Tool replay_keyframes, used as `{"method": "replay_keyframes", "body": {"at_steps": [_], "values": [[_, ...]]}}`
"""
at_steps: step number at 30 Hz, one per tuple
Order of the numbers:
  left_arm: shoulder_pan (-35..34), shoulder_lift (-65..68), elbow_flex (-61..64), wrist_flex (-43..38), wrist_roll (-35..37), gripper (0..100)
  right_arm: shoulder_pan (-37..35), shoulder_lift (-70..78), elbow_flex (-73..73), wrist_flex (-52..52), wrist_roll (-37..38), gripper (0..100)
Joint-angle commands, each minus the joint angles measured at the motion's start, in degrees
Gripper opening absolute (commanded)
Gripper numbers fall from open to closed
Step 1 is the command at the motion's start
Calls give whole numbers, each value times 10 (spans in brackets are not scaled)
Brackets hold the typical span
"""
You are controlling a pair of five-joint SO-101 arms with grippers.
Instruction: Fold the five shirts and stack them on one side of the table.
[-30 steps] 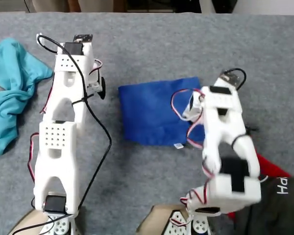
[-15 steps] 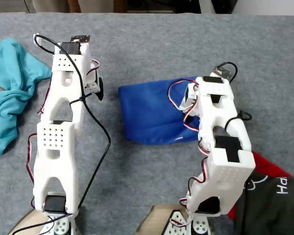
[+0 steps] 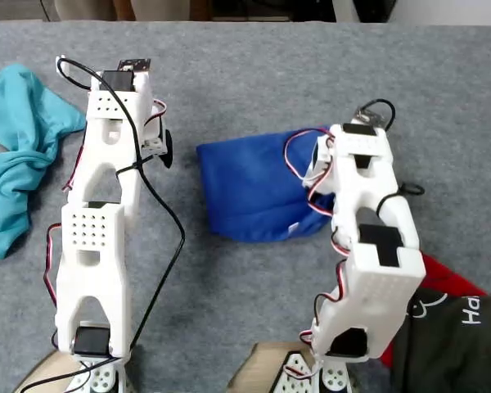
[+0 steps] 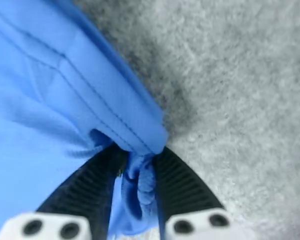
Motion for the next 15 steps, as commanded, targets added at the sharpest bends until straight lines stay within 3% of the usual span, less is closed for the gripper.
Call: {"method": "replay_keyframes", "body": {"at_steps": [1,8,15], "values": [[-7,-37,-5,7,-4,203,-7,7,-51,41,3,5],[-24,-40,-6,6,-4,203,73,7,-149,150,14,5],[-80,-40,-6,6,-11,203,206,7,-256,300,107,5]]}}
